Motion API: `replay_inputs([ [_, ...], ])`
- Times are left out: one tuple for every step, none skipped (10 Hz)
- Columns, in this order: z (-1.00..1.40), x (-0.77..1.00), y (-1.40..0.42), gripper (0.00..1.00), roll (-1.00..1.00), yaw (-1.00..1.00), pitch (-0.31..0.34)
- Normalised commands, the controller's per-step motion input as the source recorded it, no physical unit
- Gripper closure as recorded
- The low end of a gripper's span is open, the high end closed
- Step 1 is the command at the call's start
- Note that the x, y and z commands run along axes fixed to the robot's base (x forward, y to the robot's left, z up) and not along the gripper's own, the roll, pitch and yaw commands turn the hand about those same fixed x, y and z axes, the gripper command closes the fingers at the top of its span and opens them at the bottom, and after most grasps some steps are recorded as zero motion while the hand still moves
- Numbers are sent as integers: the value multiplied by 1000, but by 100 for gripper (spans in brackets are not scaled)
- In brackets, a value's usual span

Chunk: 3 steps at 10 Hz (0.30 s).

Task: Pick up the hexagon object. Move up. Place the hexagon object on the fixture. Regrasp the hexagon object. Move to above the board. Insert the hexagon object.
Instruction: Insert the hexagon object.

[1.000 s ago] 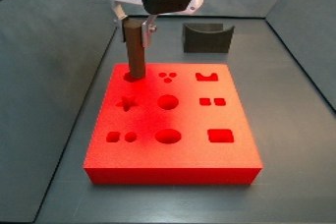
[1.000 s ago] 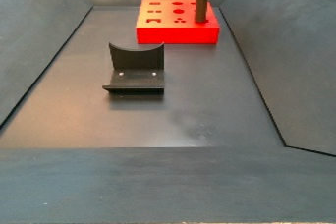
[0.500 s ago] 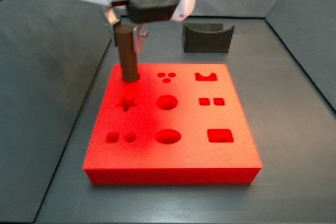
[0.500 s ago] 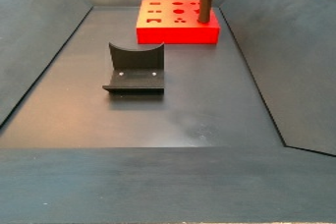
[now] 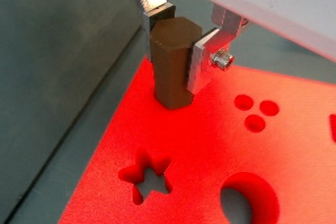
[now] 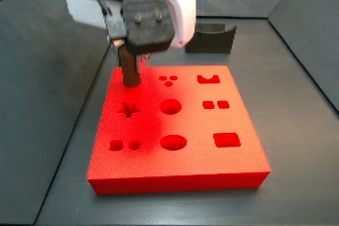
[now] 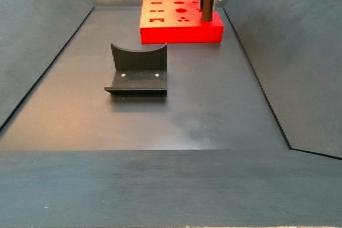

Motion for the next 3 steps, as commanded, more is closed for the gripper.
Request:
replay_inputs([
  [0,0,0,100,0,0,4],
  [0,0,0,100,0,0,9],
  [0,0,0,100,0,0,0],
])
